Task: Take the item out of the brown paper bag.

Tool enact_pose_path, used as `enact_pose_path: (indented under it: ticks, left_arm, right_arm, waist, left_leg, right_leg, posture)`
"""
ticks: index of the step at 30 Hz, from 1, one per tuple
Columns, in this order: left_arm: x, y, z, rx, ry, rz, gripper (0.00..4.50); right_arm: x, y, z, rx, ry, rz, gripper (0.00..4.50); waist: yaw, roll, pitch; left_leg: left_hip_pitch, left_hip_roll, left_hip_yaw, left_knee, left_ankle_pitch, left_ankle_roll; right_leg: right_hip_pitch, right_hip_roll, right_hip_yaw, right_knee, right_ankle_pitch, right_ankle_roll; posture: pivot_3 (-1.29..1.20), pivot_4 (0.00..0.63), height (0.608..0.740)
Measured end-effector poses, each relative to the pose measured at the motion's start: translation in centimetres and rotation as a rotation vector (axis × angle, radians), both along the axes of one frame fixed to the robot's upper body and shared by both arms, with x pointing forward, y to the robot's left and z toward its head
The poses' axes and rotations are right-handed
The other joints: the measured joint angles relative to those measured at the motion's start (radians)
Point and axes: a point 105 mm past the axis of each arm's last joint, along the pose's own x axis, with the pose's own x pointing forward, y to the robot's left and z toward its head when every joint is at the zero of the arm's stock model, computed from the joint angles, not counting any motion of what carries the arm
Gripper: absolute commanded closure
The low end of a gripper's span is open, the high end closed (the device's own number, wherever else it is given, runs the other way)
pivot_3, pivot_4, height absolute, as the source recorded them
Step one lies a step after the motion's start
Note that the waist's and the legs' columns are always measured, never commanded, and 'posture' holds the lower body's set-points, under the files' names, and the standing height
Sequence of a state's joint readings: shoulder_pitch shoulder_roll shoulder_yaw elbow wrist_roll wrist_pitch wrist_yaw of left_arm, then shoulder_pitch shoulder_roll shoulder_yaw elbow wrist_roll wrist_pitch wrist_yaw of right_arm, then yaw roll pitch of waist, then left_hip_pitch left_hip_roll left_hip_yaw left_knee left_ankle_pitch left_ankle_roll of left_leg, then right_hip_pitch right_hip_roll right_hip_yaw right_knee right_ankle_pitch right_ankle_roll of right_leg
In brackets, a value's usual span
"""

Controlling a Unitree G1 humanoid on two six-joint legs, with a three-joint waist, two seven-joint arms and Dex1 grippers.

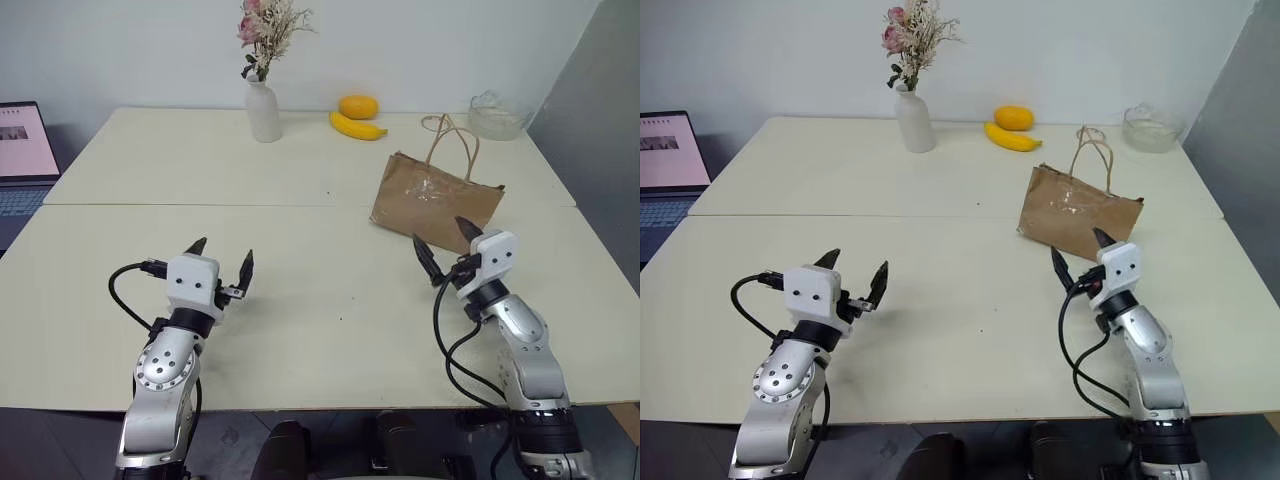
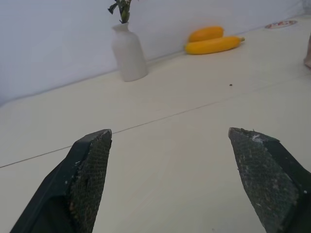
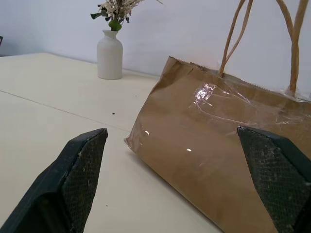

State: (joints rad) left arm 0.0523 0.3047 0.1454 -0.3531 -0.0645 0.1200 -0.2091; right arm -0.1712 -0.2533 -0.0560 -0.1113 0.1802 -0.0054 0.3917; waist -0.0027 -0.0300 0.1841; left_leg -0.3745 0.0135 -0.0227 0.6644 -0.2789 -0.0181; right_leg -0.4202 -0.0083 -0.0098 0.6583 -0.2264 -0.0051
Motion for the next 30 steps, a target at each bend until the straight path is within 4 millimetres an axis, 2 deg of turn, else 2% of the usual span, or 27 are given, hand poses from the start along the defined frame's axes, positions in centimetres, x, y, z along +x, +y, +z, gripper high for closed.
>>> enact_pose_path:
  ticks: [13, 18, 20, 24, 27, 30]
  left_arm:
    - [-0.2, -0.4, 0.4, -0.005, -0.001, -0.024, 0.47]
    - [-0.5, -1.6, 0.6, -0.044, 0.034, -0.176, 0.47]
    - [-0.6, -2.7, 1.7, -0.073, 0.025, -0.293, 0.47]
    - [-0.1, -4.5, 5.2, -0.064, -0.035, -0.474, 0.47]
    - [0.1, -5.8, 7.0, -0.064, -0.05, -0.603, 0.47]
    - [-0.2, -7.1, 8.0, -0.091, -0.037, -0.718, 0.47]
  right_arm:
    - [0.0, 0.0, 0.0, -0.002, 0.001, 0.004, 0.0]
    - [-0.1, 0.1, -0.1, -0.007, 0.0, 0.012, 0.0]
    - [-0.2, -0.1, -0.1, -0.024, -0.004, 0.011, 0.0]
    - [-0.4, -0.3, 0.7, -0.095, -0.04, 0.006, 0.0]
    - [-0.7, -0.9, 2.3, -0.129, -0.09, -0.025, 0.0]
    - [-0.4, -2.4, 4.2, -0.196, -0.117, -0.098, 0.0]
  waist:
    - [0.0, 0.0, 0.0]
    - [0.0, 0.0, 0.0]
    - [0.0, 0.0, 0.0]
    - [0.001, 0.001, 0.0]
    - [0.0, 0.001, 0.0]
    - [-0.001, 0.001, 0.0]
  left_leg:
    - [0.0, 0.0, 0.0, 0.0, 0.0, 0.0]
    - [0.0, 0.0, 0.0, 0.0, 0.0, 0.0]
    - [0.0, 0.0, 0.0, 0.0, 0.0, 0.0]
    - [0.0, -0.001, 0.0, 0.0, 0.0, 0.0]
    - [-0.001, -0.001, 0.001, 0.0, 0.0, 0.0]
    - [-0.001, -0.001, 0.001, 0.0, 0.0, 0.0]
  right_leg:
    - [0.0, 0.0, 0.0, 0.0, 0.0, 0.0]
    - [0.0, 0.0, 0.0, 0.0, 0.0, 0.0]
    - [0.0, 0.0, 0.0, 0.0, 0.0, 0.0]
    - [0.0, 0.004, 0.0, 0.0, 0.0, 0.0]
    - [0.0, 0.004, 0.001, -0.001, 0.0, 0.0]
    - [-0.001, 0.004, 0.001, -0.001, 0.0, 0.0]
  posture:
    - [0.0, 0.15, 0.74]
    - [0.0, 0.15, 0.74]
    - [0.0, 0.15, 0.74]
    - [0.0, 0.15, 0.74]
    - [0.0, 0.15, 0.74]
    - [0.0, 0.15, 0.74]
